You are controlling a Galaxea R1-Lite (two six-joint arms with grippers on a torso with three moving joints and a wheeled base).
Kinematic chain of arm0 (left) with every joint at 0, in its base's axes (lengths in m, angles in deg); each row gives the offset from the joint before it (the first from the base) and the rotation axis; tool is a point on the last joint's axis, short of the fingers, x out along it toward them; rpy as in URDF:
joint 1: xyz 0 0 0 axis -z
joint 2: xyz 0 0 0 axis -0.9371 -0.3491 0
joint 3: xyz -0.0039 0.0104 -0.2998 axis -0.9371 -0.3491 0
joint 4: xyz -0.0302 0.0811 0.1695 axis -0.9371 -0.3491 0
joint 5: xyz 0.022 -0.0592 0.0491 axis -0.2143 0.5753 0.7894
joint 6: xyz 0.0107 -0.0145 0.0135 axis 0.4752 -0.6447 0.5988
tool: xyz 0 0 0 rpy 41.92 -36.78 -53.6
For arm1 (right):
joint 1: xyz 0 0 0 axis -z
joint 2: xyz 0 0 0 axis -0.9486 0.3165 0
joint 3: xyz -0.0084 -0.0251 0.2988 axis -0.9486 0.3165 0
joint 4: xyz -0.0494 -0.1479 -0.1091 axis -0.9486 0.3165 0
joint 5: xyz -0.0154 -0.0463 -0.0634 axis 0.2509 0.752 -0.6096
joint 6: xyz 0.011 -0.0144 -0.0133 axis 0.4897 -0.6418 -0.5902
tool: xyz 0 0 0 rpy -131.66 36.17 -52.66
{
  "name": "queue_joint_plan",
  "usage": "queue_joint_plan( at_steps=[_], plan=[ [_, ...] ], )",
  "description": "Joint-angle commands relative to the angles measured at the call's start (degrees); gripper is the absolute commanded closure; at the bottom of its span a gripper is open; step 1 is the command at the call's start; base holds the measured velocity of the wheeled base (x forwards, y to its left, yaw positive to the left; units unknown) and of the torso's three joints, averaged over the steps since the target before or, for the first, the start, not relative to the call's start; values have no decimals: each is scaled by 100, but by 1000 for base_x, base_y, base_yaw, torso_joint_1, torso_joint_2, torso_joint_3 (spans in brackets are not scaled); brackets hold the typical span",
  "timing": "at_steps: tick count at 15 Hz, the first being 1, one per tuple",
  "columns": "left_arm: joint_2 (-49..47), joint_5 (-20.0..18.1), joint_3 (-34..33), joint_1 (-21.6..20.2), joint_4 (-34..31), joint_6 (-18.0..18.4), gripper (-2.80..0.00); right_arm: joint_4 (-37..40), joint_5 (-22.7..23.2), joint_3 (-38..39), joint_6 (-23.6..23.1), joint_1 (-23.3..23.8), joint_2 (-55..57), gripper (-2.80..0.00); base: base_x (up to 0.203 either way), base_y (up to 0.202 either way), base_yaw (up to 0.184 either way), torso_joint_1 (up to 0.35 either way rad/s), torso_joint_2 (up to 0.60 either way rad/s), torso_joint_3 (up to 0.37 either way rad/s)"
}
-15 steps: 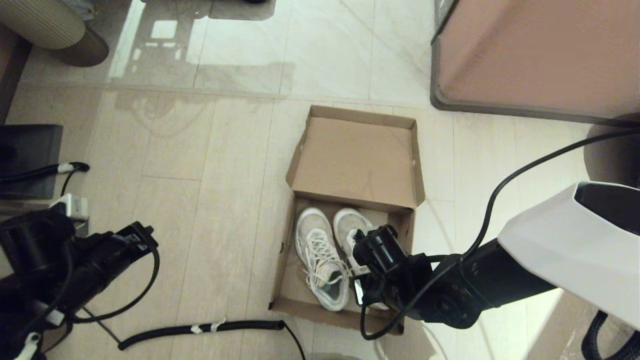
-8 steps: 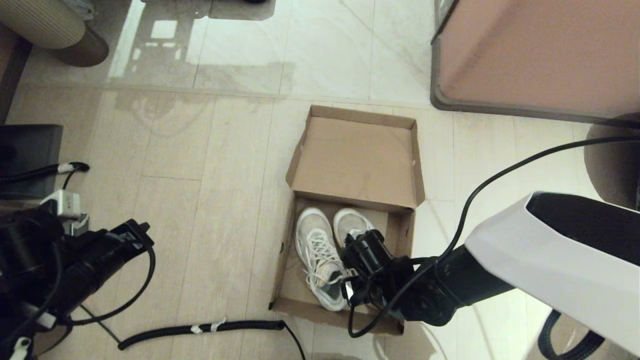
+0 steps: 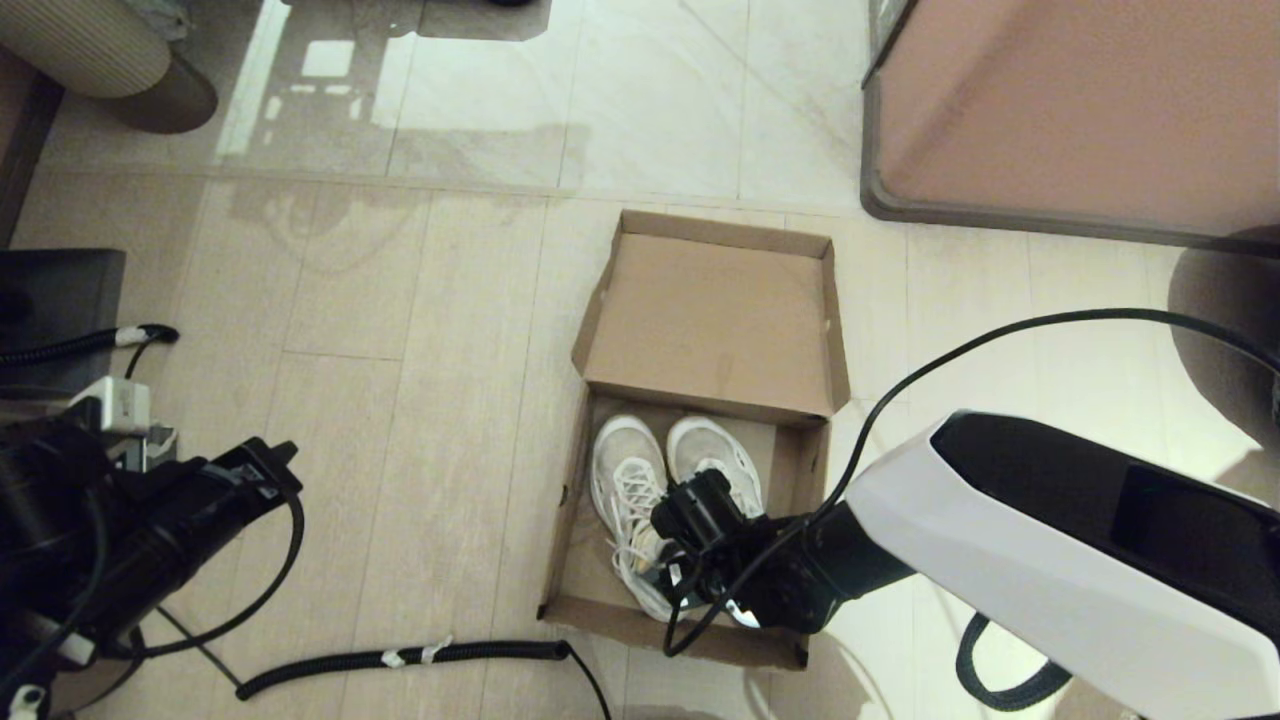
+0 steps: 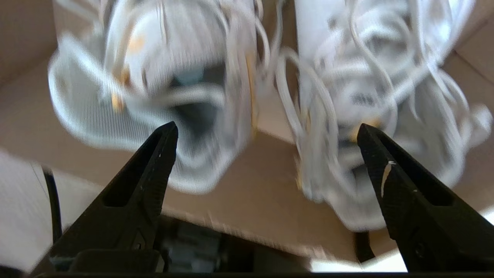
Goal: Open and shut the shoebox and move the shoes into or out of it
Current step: Put the shoes out of the shoe box
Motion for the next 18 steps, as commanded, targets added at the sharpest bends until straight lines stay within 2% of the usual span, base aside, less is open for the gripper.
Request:
queue_joint_plan(
  at_steps=[1,6,11,13,18],
  plan=[
    [16,-1,-21,-2,35,-20,0,-2,42,-409,0,75,376,-280,0,0,0,0,0,0],
    [-46,-28,58,-2,35,-39,0,384,86,-1272,-39,267,835,-280,0,0,0,0,0,0],
    [-37,-19,14,-11,35,-39,0,527,30,-1431,-32,408,983,-280,0,0,0,0,0,0],
    [-36,-19,6,-10,35,-39,0,532,-155,-1509,-41,498,1071,-280,0,0,0,0,0,0],
    [15,-28,6,-11,35,-39,0,547,-143,-1640,-51,543,1201,-280,0,0,0,0,0,0]
  ],
)
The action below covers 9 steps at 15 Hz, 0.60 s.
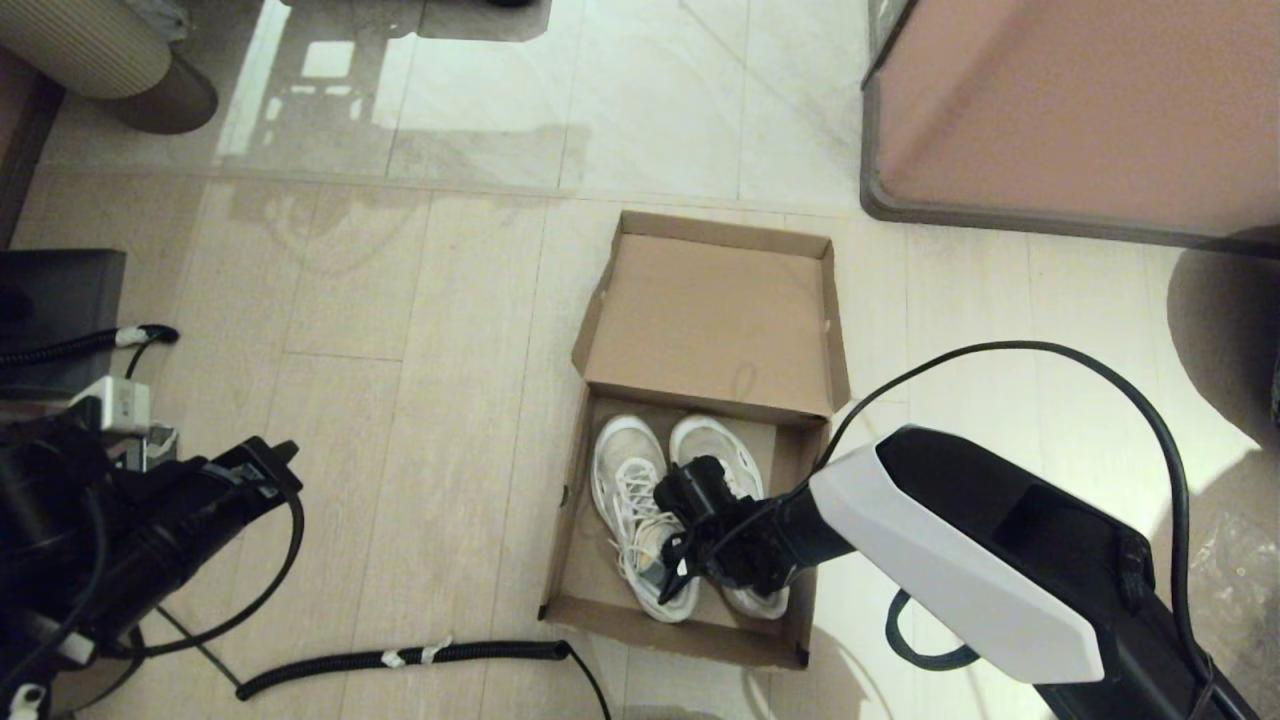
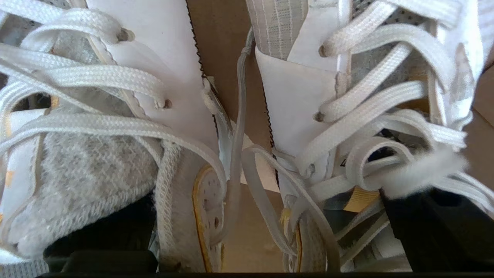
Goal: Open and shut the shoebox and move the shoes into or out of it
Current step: Put the shoes out of the shoe box
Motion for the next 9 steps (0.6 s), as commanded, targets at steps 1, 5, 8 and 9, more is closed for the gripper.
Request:
queue_joint_plan(
  at_steps=[1,5,8,9],
  plan=[
    [34,1,-2,0,38,-11,0,47,-2,-128,10,6,106,0,0,0,0,0,0,0],
    [84,-17,38,-6,38,-2,0,497,-10,-226,-64,-12,-159,0,0,0,0,0,0,0],
    [101,-17,50,0,38,-2,0,840,88,-95,-18,-42,-575,0,0,0,0,0,0,0],
    [143,0,42,0,38,-2,0,983,205,42,17,-66,-814,0,0,0,0,0,0,0]
  ],
)
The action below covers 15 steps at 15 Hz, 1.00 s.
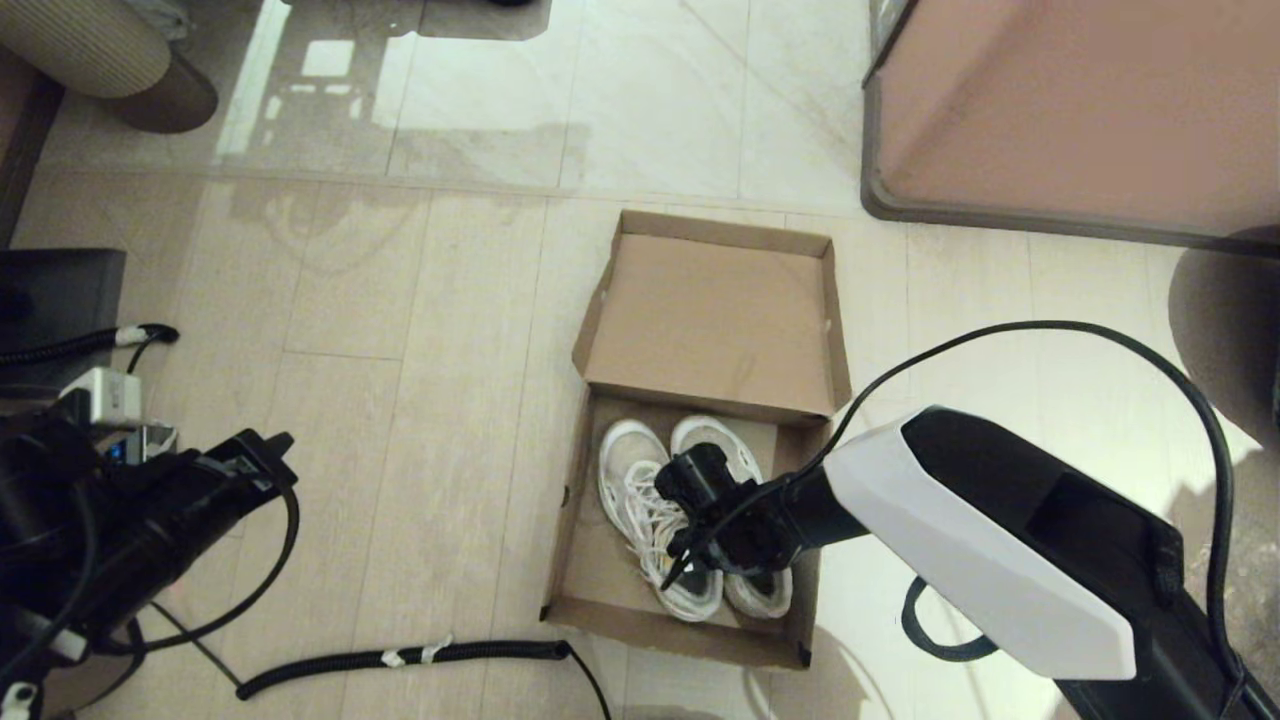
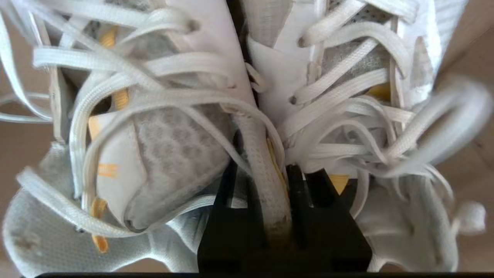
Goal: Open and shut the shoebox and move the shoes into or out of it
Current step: Put the shoes out of the shoe box
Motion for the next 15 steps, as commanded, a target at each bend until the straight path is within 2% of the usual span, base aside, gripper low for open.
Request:
queue_joint_plan(
  at_steps=[1,4,6,10,15],
  plan=[
    [76,9,-29,-2,38,-9,0,297,273,300,128,-79,-680,0,0,0,0,0,0,0],
    [185,22,-113,0,38,-5,0,849,835,962,474,-266,-1374,0,0,0,0,0,0,0],
    [236,26,-188,0,38,-13,0,894,753,1193,539,-281,-1395,0,0,0,0,0,0,0],
    [444,35,-264,-9,29,4,0,894,733,1106,535,-298,-1443,0,0,0,0,0,0,0],
    [348,26,-283,0,29,4,0,928,786,1587,477,-336,-2274,0,0,0,0,0,0,0]
  ],
)
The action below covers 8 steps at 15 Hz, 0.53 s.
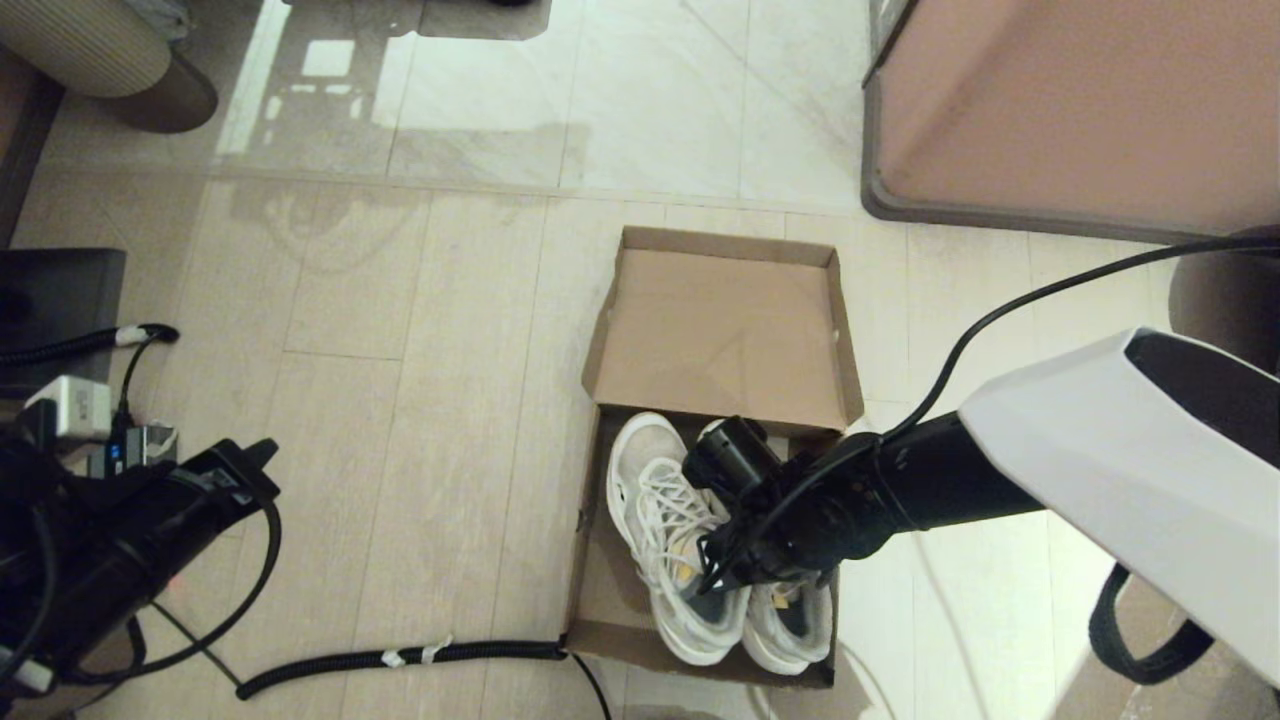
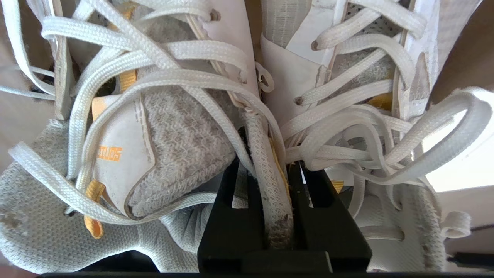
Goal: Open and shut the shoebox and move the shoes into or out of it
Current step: Put the shoes out of the shoe box
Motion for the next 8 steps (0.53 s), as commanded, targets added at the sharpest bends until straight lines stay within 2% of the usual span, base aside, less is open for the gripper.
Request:
queue_joint_plan(
  at_steps=[1,5,8],
  plan=[
    [-50,1,6,2,37,-4,0,5,1,328,2,-46,-656,0,0,0,0,0,0,0],
    [-24,18,-81,2,36,29,0,13,13,843,-20,-73,-1497,0,0,0,0,0,0,0],
    [46,26,-266,2,37,31,0,160,6,933,-65,-67,-1931,0,0,0,0,0,0,0]
  ],
)
